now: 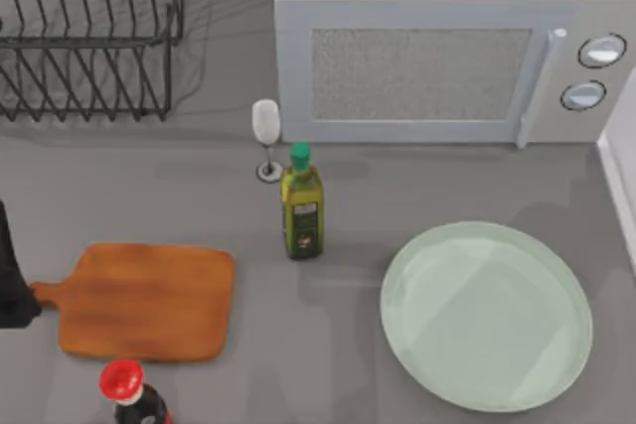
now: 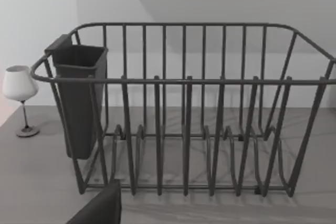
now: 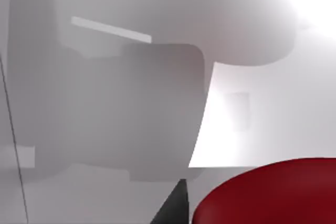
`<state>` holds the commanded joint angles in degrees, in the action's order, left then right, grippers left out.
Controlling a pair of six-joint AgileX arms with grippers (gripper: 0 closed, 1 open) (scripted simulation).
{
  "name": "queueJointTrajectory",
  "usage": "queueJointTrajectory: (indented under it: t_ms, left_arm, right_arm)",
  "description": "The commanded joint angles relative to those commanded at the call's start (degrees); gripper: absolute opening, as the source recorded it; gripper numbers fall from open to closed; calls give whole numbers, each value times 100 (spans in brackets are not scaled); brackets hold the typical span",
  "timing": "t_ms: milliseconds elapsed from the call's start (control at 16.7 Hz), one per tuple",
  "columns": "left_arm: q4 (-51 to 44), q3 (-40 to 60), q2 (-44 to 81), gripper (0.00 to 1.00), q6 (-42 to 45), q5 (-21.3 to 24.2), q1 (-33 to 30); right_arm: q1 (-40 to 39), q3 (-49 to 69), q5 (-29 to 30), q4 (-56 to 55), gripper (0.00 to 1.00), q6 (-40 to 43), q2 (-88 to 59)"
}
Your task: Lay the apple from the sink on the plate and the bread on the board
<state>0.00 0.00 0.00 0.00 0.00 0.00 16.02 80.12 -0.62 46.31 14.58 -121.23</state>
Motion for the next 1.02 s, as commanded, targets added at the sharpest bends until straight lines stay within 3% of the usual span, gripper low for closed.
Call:
queueJointTrajectory:
  t_ms: [600,1020]
  left_arm:
    - [0,0,0,100,0,0,0]
    - [0,0,0,100,0,0,0]
  right_arm:
    - [-85,224,3,459,0,-99,391]
    - [-1108,-39,35,1247,0,-1211,993]
